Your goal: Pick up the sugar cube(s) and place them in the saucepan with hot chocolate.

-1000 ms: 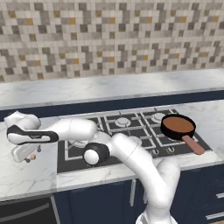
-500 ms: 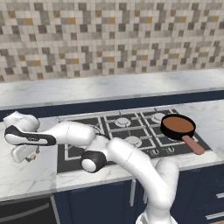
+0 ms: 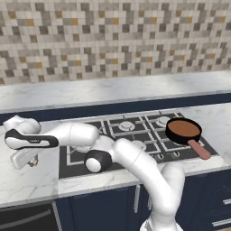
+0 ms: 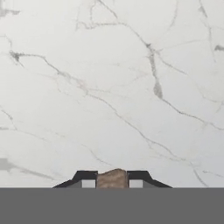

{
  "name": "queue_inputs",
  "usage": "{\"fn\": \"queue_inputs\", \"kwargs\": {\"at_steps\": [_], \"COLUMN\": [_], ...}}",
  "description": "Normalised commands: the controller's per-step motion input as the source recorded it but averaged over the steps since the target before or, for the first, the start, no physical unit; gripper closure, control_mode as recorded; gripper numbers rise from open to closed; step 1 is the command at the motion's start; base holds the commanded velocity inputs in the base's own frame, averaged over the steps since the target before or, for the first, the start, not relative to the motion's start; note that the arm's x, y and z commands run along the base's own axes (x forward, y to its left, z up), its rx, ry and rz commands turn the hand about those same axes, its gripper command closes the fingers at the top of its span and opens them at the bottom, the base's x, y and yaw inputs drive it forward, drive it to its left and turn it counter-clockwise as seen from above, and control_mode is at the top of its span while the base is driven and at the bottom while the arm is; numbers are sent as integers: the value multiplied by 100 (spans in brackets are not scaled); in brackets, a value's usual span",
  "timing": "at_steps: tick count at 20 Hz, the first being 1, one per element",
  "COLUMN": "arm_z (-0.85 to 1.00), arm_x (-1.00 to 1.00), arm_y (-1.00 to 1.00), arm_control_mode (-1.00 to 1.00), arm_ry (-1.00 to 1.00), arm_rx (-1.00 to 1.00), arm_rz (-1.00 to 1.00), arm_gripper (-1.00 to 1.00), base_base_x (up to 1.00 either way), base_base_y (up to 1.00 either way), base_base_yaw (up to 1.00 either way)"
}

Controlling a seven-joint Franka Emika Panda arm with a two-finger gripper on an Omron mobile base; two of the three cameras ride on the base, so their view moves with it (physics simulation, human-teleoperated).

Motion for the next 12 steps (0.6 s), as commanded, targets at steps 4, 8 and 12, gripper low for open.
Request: {"fn": "queue_inputs", "kwargs": {"at_steps": [4,8,12], "arm_z": [20,56,57], "arm_x": [-14,-42,-14], "arm_y": [-5,-51,-97], "arm_control_mode": [-100,-100,-100], "arm_ry": [9,0,0], "arm_rx": [-1,0,0], "arm_rz": [-8,-19,-26], "arm_gripper": [100,100,100], "base_base_x": [0,0,0], "base_base_y": [0,0,0], "base_base_yaw": [0,0,0]}}
